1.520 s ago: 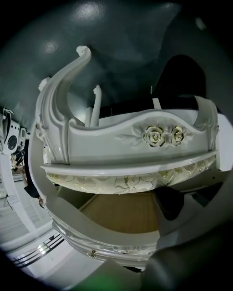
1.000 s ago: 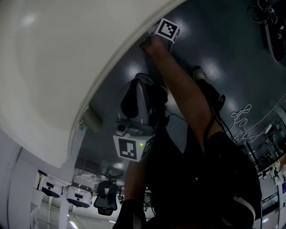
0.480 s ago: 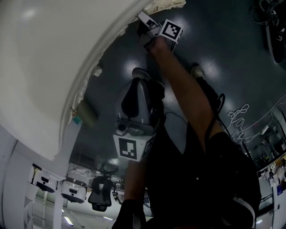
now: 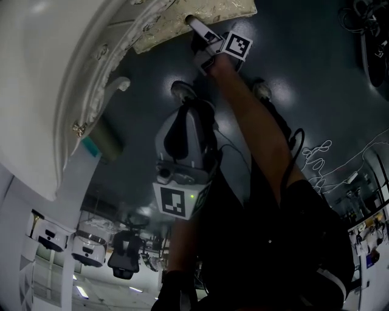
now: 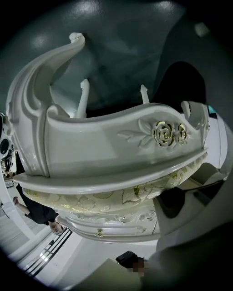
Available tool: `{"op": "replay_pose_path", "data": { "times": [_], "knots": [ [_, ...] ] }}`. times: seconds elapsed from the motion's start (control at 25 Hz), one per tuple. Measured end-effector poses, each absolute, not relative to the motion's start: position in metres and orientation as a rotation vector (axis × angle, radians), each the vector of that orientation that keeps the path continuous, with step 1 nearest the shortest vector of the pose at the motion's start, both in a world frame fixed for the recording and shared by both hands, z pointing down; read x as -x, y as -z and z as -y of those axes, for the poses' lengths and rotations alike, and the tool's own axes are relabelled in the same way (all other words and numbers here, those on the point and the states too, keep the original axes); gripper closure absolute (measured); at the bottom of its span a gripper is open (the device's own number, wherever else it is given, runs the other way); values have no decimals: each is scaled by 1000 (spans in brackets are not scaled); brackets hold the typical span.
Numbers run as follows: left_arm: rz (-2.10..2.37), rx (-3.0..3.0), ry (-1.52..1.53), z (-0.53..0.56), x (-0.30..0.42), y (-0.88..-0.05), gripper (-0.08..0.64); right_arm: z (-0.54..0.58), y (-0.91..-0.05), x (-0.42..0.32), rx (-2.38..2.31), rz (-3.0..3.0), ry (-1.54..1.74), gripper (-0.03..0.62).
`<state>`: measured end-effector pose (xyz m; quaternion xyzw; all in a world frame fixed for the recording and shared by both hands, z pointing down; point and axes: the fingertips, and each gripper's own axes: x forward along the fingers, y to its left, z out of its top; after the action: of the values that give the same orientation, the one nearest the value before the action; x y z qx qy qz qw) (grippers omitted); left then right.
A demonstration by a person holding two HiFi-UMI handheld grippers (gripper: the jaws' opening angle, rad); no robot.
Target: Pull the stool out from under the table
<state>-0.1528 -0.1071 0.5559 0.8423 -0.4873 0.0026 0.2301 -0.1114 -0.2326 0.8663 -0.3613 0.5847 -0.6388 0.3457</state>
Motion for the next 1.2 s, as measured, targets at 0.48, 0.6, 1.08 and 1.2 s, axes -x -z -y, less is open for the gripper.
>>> {"op": "replay_pose_path", "data": {
  "times": [0.48,0.6,1.08,1.2],
  "knots": [
    [1493,-2231,17,43,121,-550,551,136,-873,93,819,-1629,1752,41],
    [1562,-2179,24,24,115,-545,551,113,-874,86,790,-1669,1789,41],
    [1619,-2124,45,-69,68,-532,551,5,-869,46,679,-1735,1858,43],
    [1626,-2129,53,-67,78,-530,551,-2,-870,43,672,-1751,1859,43]
  ]
}}
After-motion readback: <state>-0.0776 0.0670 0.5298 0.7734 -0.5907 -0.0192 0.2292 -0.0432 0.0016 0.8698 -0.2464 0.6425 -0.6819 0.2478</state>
